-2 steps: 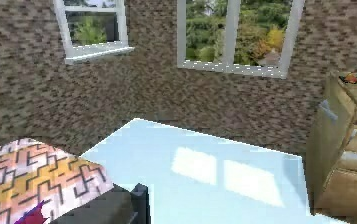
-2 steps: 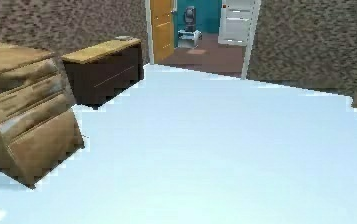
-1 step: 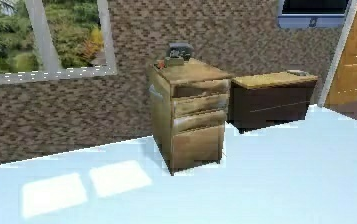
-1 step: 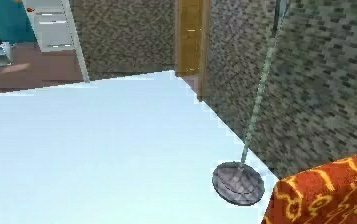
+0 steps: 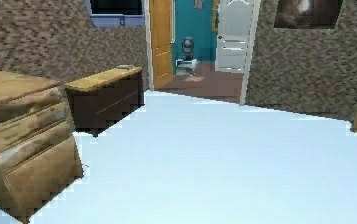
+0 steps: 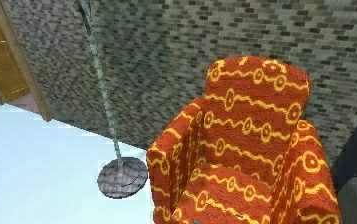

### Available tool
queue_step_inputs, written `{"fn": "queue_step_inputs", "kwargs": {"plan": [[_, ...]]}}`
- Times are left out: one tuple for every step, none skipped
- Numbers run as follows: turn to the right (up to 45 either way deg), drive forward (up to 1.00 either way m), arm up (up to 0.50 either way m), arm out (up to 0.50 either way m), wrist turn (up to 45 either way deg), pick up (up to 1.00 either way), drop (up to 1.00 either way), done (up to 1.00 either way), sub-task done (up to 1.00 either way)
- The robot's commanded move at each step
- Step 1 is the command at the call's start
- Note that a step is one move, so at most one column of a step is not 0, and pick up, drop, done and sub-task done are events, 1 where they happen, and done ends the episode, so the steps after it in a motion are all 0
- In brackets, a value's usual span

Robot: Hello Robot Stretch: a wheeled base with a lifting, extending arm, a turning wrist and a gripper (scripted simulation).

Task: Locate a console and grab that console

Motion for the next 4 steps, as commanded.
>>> {"fn": "queue_step_inputs", "kwargs": {"plan": [[18.0, 0.0, 0.0, 0.0, 0.0, 0.0, 0.0, 0.0, 0.0], [0.0, 0.0, 0.5, 0.0, 0.0, 0.0, 0.0, 0.0, 0.0], [0.0, 0.0, 0.04, 0.0, 0.0, 0.0, 0.0, 0.0, 0.0], [0.0, 0.0, 0.0, 0.26, 0.0, 0.0, 0.0, 0.0, 0.0]]}}
